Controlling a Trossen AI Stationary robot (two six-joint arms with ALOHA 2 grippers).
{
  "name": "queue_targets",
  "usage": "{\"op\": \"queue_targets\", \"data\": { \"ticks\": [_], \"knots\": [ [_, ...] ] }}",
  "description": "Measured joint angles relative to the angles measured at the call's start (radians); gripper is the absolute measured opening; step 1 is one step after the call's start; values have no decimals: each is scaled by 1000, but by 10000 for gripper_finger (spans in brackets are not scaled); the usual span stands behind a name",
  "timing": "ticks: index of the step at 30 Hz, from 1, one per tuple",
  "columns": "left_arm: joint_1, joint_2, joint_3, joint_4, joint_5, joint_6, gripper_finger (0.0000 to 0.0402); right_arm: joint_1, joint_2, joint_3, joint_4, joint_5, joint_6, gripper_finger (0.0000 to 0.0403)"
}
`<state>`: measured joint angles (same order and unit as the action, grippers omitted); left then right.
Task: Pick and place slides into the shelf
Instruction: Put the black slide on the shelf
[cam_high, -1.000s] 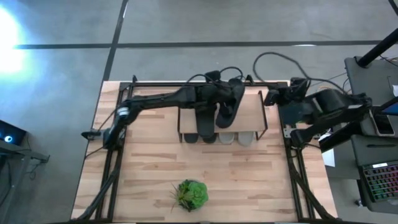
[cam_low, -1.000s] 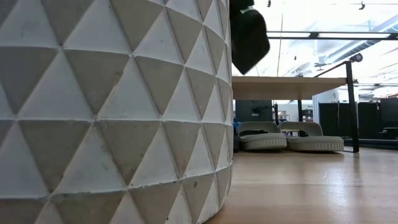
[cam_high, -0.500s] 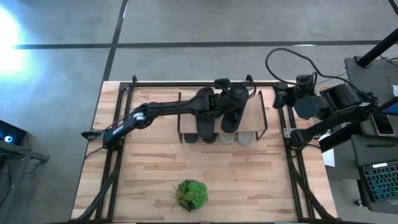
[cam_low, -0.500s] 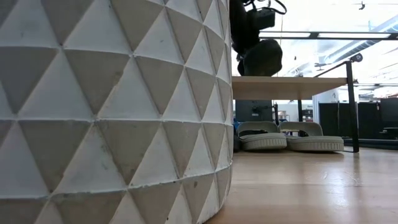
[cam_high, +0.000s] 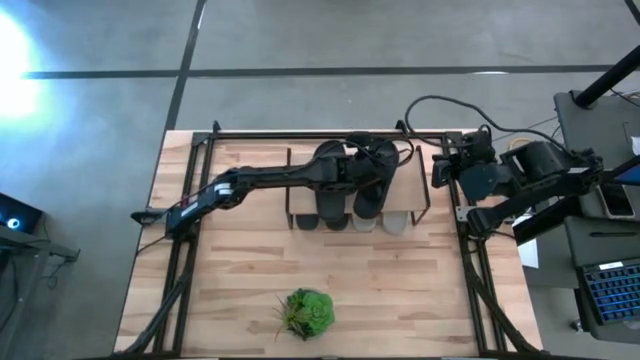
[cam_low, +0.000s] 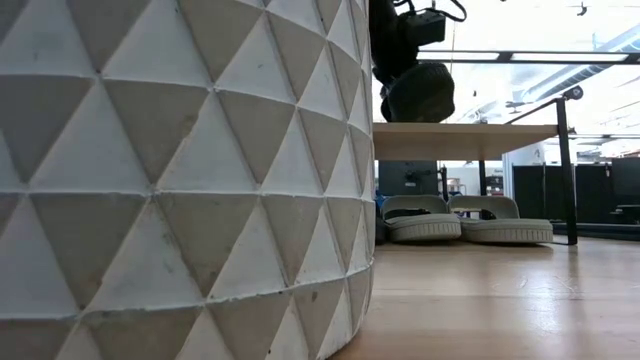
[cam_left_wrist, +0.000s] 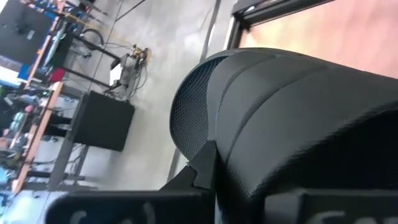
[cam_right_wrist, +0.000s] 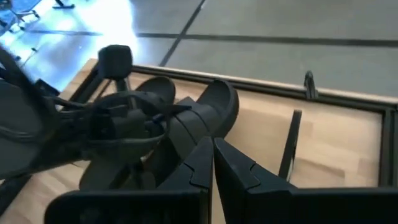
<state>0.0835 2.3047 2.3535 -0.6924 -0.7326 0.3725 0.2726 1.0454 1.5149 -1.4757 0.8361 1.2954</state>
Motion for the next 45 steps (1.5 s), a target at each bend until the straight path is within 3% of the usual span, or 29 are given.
{"op": "queue_targets", "data": {
  "ticks": [12, 18, 30, 36, 42, 45],
  "knots": [
    [0, -2, 0, -8, 13, -52, 130, 0, -3, -14, -47, -10, 66, 9],
    [-8, -6, 0, -11, 18, -44, 170, 0, -4, -14, -48, -10, 68, 9],
    [-10, -29, 3, -165, 210, -130, 176, 0, -5, -14, -96, -10, 116, 9],
    [-16, -100, 1, -156, 474, -190, 176, 0, -5, -15, -95, -59, 126, 9],
    [-18, -193, 0, -189, 498, -209, 176, 0, -4, -68, -96, -145, 182, 8],
    [-27, -256, 0, -235, 568, -210, 176, -7, -4, -114, -95, -166, 219, 9]
  ]
}}
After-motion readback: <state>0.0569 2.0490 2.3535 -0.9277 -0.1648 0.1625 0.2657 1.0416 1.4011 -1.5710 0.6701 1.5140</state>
